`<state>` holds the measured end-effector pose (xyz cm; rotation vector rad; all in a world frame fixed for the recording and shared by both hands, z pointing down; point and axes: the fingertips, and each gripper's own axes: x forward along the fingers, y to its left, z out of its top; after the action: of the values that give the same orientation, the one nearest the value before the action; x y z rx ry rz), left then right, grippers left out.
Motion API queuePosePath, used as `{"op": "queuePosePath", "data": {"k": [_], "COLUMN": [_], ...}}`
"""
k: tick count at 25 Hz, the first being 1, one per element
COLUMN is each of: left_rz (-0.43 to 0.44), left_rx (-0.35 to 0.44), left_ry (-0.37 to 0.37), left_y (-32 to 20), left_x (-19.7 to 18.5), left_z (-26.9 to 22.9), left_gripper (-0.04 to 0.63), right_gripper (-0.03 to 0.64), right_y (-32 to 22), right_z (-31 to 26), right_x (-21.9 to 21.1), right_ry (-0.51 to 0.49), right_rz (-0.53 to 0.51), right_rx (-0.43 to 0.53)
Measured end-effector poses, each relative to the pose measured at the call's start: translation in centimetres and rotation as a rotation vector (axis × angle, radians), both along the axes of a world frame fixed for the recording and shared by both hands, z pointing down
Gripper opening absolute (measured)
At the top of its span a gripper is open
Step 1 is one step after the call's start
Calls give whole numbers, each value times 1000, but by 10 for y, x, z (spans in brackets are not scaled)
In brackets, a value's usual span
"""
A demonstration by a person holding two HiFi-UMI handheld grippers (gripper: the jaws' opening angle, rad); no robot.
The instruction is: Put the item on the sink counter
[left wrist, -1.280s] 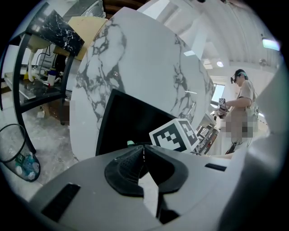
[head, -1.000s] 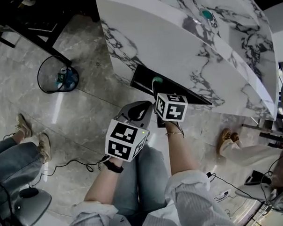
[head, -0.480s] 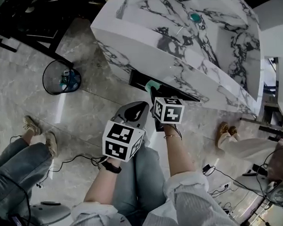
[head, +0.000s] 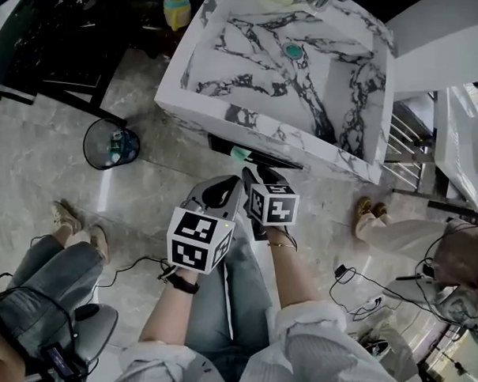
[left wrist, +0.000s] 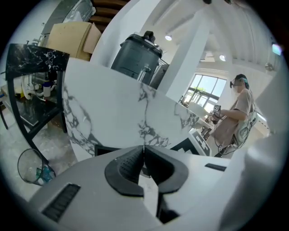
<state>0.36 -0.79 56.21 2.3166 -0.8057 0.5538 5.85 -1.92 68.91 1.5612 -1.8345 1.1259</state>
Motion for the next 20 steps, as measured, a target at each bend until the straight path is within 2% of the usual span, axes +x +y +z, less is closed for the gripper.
{"op": "queuePosePath", "data": {"k": [6,10,15,20], "left_rz": [-6,-20,-21,31], "left_rx": [9,34,84,200], "left_ry": [-13,-4,18,41], "left_y": [3,1,-1,-5], "left_x": [-5,-10,-7,6], "left_z": [-59,-99,-153,-213], "left_gripper": [20,20,20,20], "right_gripper": [137,137,137,117], "right_y": [15,10,7,3], "right_z": [-73,-129,-212,-297], "right_x": [20,29,25,12], "right_ry": [-13,-20,-4,-17], "right_rz": [35,58,-16,-93], "right_rx": [7,64,165,300]}}
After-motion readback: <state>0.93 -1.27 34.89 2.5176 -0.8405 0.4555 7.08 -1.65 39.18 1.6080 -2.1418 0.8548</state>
